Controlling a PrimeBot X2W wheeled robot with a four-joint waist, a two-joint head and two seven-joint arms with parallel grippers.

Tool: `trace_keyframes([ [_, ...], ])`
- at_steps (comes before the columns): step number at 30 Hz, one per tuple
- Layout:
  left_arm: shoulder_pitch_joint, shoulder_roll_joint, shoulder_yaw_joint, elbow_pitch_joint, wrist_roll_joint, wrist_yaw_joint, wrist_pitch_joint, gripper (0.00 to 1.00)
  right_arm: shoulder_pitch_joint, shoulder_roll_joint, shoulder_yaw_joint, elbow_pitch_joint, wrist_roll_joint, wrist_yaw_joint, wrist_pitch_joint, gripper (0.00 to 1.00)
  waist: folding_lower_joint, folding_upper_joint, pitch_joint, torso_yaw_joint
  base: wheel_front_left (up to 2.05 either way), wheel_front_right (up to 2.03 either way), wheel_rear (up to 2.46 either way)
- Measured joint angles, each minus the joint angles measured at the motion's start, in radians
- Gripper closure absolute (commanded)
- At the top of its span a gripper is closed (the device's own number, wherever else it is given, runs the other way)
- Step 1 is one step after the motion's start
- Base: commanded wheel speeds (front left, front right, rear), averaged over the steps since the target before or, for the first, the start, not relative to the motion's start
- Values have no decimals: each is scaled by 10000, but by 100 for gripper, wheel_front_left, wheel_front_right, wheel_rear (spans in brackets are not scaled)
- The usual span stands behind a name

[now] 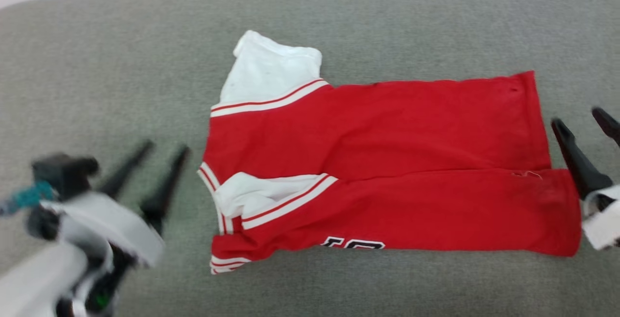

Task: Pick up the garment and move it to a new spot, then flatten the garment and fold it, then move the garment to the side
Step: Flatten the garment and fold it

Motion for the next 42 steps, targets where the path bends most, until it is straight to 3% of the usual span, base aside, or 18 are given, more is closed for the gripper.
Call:
trace_keyframes([
  [4,-917,-694,464,1415,470,-56,-65,0,-500,508,370,347,-284,0,-1085,0,0,0,62,-332,0,0,0],
  [8,-2086,-1139,577,2936,734,-623,40,0,-744,803,514,537,-337,0,-1691,0,0,0,159,-768,0,0,0],
  [12,-3643,-1429,443,4399,1012,-1289,851,0,-888,980,454,512,-332,0,-2132,0,0,0,321,-1265,0,0,0],
  [16,-4967,-1580,-299,5835,1494,-2006,2615,0,-870,1133,397,428,-307,0,-2328,0,0,0,502,-1751,0,0,0],
  [20,-6071,-1879,-863,7010,1296,-2769,5058,0,-794,1195,407,374,-186,0,-2353,0,0,0,693,-2160,0,0,0],
  [27,-7537,-2332,-1277,8514,698,-3145,8226,0,-1048,1212,445,376,-10,0,-2460,0,0,0,1305,-2552,0,0,0],
  [29,-7728,-2339,-1461,8753,779,-3210,8577,0,-1121,1202,449,401,15,0,-2527,0,0,0,1484,-2638,0,0,0],
  [30,-7838,-2337,-1526,8817,794,-3244,8728,14,-1166,1191,468,424,27,0,-2525,0,0,0,1565,-2675,0,0,0],
  [31,-7942,-2334,-1572,8851,794,-3285,8788,49,-1236,1141,541,458,25,0,-2504,0,0,0,1639,-2708,0,0,0],
  [32,-8012,-2337,-1588,8880,792,-3296,8799,61,-1323,1074,596,479,25,0,-2426,0,0,0,1706,-2737,0,0,0],
  [33,-8060,-2347,-1590,8901,755,-3304,8815,100,-1459,995,637,529,46,0,-2347,0,0,0,1770,-2758,0,0,0],
  [38,-8176,-2514,-1616,8897,577,-3315,8740,100,-2448,433,1080,865,303,0,-1302,0,0,0,1921,-2689,0,0,0],
  [42,-8311,-2621,-1850,8514,571,-3327,8535,100,-4081,-44,2163,1697,874,0,696,0,0,0,2024,-2415,0,0,0],
])
